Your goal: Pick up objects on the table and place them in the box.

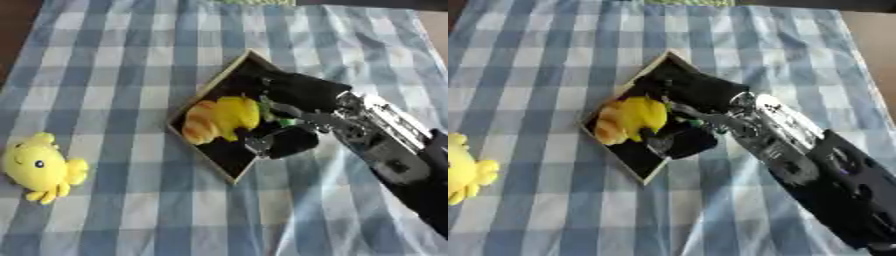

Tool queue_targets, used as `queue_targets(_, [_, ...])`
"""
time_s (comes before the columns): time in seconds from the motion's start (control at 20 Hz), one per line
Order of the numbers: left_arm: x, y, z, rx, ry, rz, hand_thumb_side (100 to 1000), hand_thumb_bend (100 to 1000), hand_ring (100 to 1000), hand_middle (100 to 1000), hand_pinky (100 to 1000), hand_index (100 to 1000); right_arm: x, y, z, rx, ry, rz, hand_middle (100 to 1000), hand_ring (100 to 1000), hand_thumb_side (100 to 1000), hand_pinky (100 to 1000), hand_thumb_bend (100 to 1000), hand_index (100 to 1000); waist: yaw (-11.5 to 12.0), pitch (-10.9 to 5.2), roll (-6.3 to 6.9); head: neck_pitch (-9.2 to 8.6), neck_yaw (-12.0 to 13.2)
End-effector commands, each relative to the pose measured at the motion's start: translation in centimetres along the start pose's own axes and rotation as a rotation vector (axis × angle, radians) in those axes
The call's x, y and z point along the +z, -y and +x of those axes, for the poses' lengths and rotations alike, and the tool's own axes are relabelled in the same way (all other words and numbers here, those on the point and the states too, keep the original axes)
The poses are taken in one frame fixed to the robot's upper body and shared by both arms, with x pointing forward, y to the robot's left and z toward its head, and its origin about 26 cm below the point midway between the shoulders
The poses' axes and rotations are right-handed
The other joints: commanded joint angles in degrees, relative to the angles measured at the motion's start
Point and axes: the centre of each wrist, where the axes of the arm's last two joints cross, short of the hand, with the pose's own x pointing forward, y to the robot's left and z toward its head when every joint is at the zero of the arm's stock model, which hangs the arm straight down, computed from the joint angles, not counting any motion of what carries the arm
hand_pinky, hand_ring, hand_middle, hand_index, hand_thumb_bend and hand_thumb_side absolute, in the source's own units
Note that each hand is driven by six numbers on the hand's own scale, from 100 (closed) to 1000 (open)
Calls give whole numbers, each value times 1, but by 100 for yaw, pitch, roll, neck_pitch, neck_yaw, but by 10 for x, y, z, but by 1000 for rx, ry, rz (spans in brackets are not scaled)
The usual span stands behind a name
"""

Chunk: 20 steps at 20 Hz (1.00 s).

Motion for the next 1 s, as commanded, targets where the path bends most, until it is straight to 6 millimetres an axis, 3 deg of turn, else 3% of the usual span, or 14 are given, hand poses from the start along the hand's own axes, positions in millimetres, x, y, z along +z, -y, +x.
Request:
queue_targets(0.05, [-5,-2,6,-8,26,-10,737,231,847,693,712,813,13,17,2,9,16,-33,1000,1000,375,1000,100,1000,-8,-159,16,-50,30])
queue_targets(0.1, [-5,-2,6,-8,25,-9,732,232,848,693,712,813,14,18,2,-6,25,-31,1000,1000,135,1000,193,1000,-12,-160,17,-45,40])
queue_targets(0.15, [-5,-2,5,-8,24,-9,713,231,848,694,712,813,15,19,2,-28,28,-25,1000,1000,100,1000,389,1000,-15,-161,18,-41,46])
queue_targets(0.2, [-4,-2,5,-7,23,-10,709,231,848,694,712,813,15,19,0,-57,23,-20,1000,1000,100,1000,306,1000,-18,-162,19,-39,51])
queue_targets(0.35, [-4,-2,5,-5,23,-9,708,232,848,694,712,814,13,18,-5,-140,-22,-37,1000,1000,100,1000,384,1000,-21,-160,23,-32,51])
queue_targets(0.6, [-5,-2,5,-6,25,-10,715,230,848,693,712,812,9,12,-10,-208,-55,-70,1000,1000,100,1000,353,1000,-17,-142,30,-20,54])
queue_targets(0.85, [-6,-5,8,-29,40,-18,712,227,850,695,713,813,29,36,-8,-188,-56,-209,1000,1000,100,987,311,1000,-43,-128,33,-8,85])
queue_targets(0.9, [-6,-6,10,-46,47,-29,711,223,850,696,713,814,36,43,-10,-187,-62,-253,1000,1000,100,977,214,1000,-54,-128,35,-6,98])
queue_targets(0.95, [-7,-8,12,-66,54,-41,711,223,850,696,713,814,43,49,-14,-187,-68,-293,1000,1000,100,977,214,1000,-63,-126,36,-4,107])
queue_targets(1.0, [-7,-11,15,-105,60,-66,707,219,852,700,716,819,50,55,-19,-180,-79,-343,1000,1000,100,957,100,1000,-80,-126,39,2,125])
